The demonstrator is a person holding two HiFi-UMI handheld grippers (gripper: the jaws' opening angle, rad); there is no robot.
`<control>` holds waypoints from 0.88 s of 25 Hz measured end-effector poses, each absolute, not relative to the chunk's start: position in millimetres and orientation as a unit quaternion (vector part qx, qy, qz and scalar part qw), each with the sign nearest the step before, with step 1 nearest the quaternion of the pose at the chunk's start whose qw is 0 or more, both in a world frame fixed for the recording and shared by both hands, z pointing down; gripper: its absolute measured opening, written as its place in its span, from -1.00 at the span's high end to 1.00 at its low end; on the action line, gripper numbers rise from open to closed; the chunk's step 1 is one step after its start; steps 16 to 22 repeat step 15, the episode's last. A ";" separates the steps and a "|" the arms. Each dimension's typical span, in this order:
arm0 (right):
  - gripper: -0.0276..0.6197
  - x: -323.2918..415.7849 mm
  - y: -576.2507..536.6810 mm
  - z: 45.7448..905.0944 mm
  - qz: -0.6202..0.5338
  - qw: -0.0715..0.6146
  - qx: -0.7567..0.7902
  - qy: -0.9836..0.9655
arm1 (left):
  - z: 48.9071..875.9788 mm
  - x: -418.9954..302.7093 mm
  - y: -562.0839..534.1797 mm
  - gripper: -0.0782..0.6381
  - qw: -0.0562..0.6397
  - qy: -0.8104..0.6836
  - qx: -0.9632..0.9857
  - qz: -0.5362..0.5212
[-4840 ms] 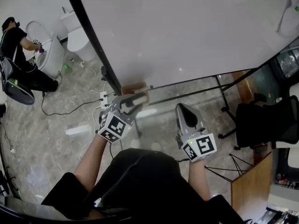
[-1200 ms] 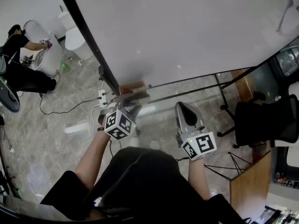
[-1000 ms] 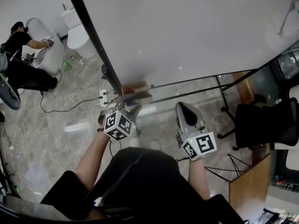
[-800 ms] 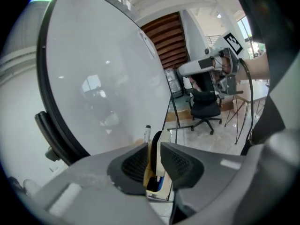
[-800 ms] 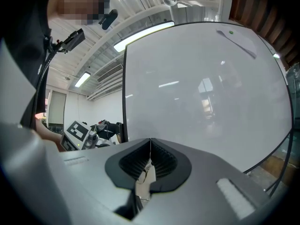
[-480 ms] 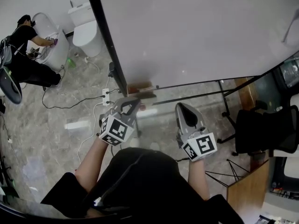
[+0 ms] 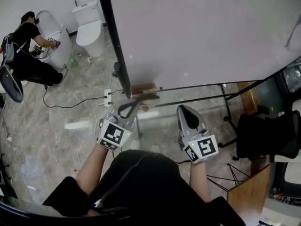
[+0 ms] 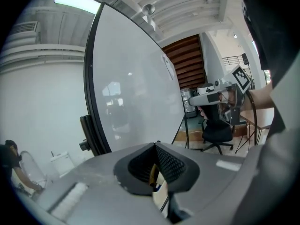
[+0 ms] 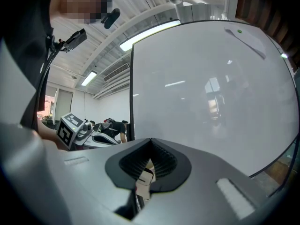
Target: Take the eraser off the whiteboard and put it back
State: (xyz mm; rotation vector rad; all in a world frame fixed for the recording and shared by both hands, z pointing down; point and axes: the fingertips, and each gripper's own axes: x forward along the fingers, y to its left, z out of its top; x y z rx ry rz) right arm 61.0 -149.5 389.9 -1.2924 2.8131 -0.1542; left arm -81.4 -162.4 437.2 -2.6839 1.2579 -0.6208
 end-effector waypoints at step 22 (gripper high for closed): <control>0.89 59.5 -147.6 388.2 -0.045 0.020 -0.407 0.912 | 428.8 -93.2 -155.5 0.76 0.059 0.453 -0.870 -0.187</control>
